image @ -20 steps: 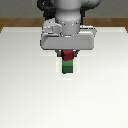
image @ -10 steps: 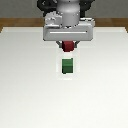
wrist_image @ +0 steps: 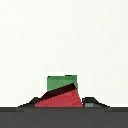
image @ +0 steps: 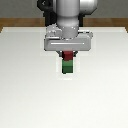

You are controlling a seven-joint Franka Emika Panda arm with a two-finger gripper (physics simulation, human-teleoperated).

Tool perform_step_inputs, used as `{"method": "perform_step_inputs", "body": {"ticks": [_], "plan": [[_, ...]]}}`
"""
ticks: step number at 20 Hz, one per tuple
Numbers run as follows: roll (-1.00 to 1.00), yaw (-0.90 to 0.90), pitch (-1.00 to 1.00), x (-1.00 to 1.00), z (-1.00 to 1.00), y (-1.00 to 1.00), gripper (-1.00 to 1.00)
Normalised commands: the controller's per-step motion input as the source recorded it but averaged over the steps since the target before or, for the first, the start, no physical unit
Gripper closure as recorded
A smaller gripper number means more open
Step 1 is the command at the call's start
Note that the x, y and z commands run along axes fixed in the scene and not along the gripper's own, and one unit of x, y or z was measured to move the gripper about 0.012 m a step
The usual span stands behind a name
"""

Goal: Place the red cube on top of the green cube.

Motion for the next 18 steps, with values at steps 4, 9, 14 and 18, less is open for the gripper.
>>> {"method": "perform_step_inputs", "body": {"ticks": [4,9,14,18], "plan": [[0.0,0.0,0.0,0.0,0.0,0.0,-1.0],[0.0,0.0,0.0,0.0,0.0,0.0,-1.0],[0.0,0.0,0.0,0.0,0.0,0.0,-1.0],[0.0,0.0,0.0,0.0,0.0,0.0,-1.0]]}}
